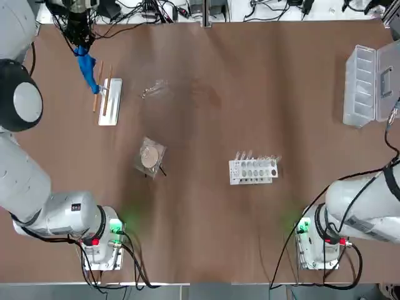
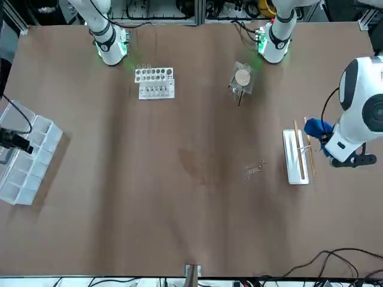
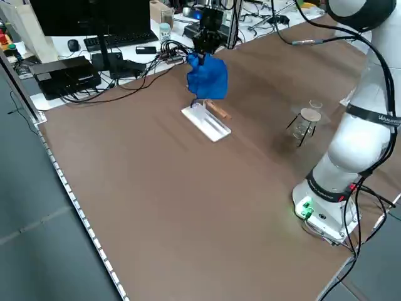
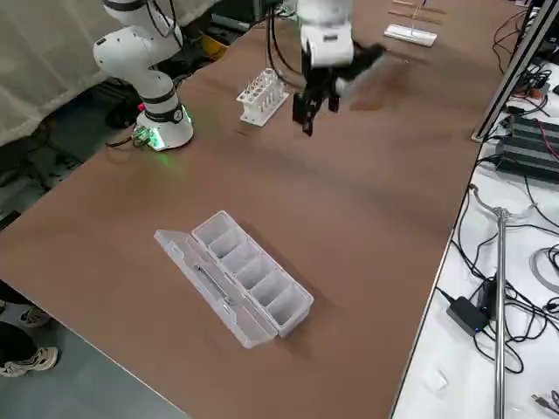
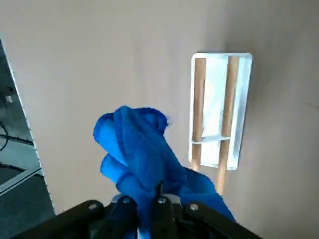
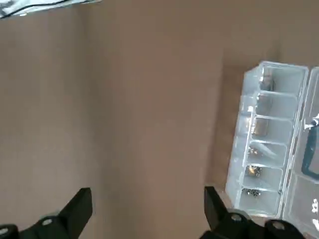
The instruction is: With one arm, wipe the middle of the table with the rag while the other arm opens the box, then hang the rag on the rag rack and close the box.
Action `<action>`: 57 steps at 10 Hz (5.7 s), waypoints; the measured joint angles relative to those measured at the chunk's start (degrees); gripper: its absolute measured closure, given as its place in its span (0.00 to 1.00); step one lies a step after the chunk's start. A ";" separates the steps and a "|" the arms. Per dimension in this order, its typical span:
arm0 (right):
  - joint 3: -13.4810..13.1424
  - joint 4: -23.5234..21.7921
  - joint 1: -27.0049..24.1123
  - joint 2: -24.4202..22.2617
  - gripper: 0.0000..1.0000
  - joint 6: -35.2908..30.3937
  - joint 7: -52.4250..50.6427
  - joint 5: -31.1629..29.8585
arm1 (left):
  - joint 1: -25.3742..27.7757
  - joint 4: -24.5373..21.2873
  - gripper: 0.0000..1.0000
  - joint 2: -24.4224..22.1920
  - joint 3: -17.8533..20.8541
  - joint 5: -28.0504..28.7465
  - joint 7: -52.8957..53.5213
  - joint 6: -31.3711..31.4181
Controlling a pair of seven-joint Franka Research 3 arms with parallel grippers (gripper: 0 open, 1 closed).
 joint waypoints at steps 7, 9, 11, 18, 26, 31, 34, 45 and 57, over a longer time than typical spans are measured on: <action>-1.12 -0.47 4.58 -4.76 0.00 -4.43 -0.19 -0.12 | -2.27 -0.10 0.90 9.86 -0.74 1.38 -0.79 7.96; -10.54 -0.55 13.73 -4.80 0.00 -4.53 -0.22 -0.16 | -2.24 -0.08 0.79 10.57 -0.71 1.38 -1.30 8.37; -13.69 -2.12 16.73 -6.07 0.00 -4.73 -0.24 -0.16 | -1.67 -0.07 0.69 10.62 -0.57 1.38 -1.30 8.37; -13.75 -3.41 17.43 -7.96 0.00 -6.03 -0.23 -0.16 | -0.53 -0.04 0.51 10.75 -0.55 1.39 -1.13 8.45; -13.75 -3.60 17.89 -7.96 0.00 -6.12 -0.23 -0.16 | -0.74 4.31 0.00 10.55 -1.20 0.71 -1.27 10.19; -13.75 -4.03 17.92 -7.96 0.00 -6.11 -0.23 -0.16 | -0.93 13.04 0.00 3.08 -4.34 -11.41 -1.27 10.05; -13.77 -4.08 17.94 -7.96 0.00 -6.09 -0.22 -0.17 | -0.78 14.04 0.00 -5.01 -4.87 -17.84 -1.30 7.42; -13.79 -4.14 17.94 -7.96 0.00 -6.03 -0.22 -0.19 | -2.64 10.58 0.01 -10.68 1.11 -26.45 7.58 -3.16; -14.01 -4.14 17.94 -7.96 0.00 -5.88 -0.22 -0.21 | -3.55 8.77 0.02 -12.35 -0.09 -25.43 8.86 -2.85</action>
